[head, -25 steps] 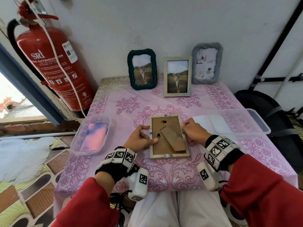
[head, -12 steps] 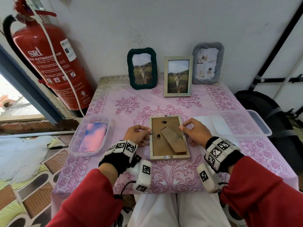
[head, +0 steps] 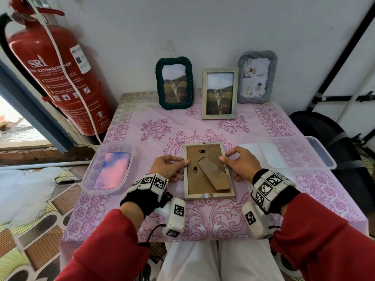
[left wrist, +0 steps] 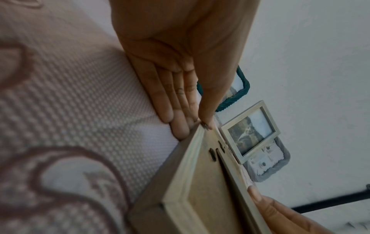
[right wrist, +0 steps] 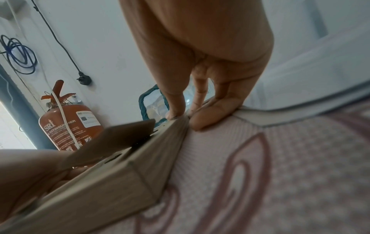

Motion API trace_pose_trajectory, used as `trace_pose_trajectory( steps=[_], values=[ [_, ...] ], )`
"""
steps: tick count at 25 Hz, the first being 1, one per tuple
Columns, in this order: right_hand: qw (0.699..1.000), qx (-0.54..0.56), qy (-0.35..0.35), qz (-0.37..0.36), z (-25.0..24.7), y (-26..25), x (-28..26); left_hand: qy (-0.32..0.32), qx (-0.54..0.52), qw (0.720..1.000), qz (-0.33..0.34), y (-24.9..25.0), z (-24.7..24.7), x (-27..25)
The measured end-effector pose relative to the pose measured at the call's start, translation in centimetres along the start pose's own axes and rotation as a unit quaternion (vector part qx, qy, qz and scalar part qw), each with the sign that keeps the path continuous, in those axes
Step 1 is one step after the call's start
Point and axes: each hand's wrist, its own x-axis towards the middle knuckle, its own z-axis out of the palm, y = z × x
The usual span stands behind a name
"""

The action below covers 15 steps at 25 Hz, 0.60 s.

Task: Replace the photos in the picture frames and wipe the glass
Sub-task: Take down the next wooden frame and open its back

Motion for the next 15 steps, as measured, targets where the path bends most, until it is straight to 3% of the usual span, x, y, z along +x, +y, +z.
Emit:
trace_pose_trajectory(
  steps=[6,9,11,15],
  values=[
    [0.998,-0.062,-0.011,0.005,0.5,-0.2,-0.2,-0.002,0.011,1.000,0.001,0.1,0.2,-0.3],
    [0.988,-0.151,-0.022,-0.021,1.0,-0.3,-0.6,-0.059,-0.013,0.998,-0.009,0.3,-0.6,-1.1],
    [0.989,-0.141,-0.013,-0.043,1.1,-0.3,-1.3,-0.082,0.019,0.996,0.011,0.1,-0.8,-1.8],
    [0.993,-0.069,0.037,-0.092,0.2,0.0,-2.6,0.001,0.143,0.984,0.102,-0.7,0.3,-2.8]
  ],
)
